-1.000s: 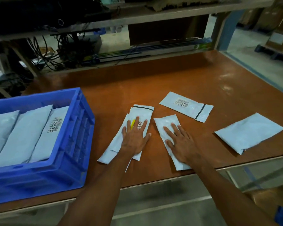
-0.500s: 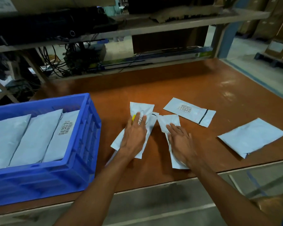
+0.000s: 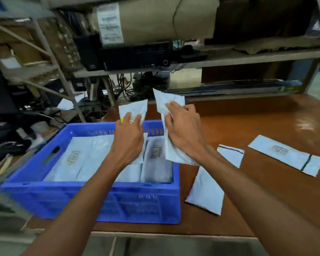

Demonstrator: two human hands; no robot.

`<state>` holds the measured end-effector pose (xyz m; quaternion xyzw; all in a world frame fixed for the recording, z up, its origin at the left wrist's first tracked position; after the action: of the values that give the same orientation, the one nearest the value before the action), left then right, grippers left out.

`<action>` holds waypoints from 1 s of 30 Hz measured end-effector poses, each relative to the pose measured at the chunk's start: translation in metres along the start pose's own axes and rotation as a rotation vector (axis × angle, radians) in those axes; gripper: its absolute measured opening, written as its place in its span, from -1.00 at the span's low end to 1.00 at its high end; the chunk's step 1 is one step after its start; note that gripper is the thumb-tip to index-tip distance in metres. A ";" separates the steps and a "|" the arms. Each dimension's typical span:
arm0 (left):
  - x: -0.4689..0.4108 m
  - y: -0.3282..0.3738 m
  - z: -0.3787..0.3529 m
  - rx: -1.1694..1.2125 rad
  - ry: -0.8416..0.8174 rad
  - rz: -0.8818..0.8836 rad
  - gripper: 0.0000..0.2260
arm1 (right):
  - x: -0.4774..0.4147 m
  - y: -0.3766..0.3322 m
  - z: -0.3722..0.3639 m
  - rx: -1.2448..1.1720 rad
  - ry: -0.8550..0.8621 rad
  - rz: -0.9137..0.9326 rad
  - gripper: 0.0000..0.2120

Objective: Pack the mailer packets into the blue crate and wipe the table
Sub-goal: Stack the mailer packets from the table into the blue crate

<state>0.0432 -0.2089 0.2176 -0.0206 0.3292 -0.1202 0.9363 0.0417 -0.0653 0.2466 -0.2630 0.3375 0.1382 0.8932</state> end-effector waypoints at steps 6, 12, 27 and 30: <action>0.041 -0.046 -0.070 0.112 -0.394 0.116 -0.63 | 0.022 -0.050 -0.110 0.313 -0.282 0.029 -0.76; 0.067 -0.062 -0.129 0.124 -0.725 0.052 -0.55 | 0.056 -0.007 -0.162 0.515 -0.581 -0.033 -0.58; 0.075 -0.079 -0.164 0.187 -0.805 0.088 -0.40 | 0.090 0.025 -0.209 0.375 -0.899 -0.195 -0.38; 0.051 -0.083 -0.150 0.227 -0.680 0.157 -0.40 | 0.061 0.007 -0.185 0.379 -0.739 -0.068 -0.42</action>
<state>-0.0297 -0.2956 0.0787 0.0699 -0.0158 -0.0701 0.9950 -0.0146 -0.1594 0.0855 -0.0378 0.0048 0.1294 0.9909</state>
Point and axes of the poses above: each hand's wrist, its own x-axis away from the middle knuckle, its own z-axis out of the back of the hand, y = z × x, the point moved 10 cm from there along -x, towards the middle knuckle, and after that the axes turned 8 degrees about y, right-handed, at the moved point
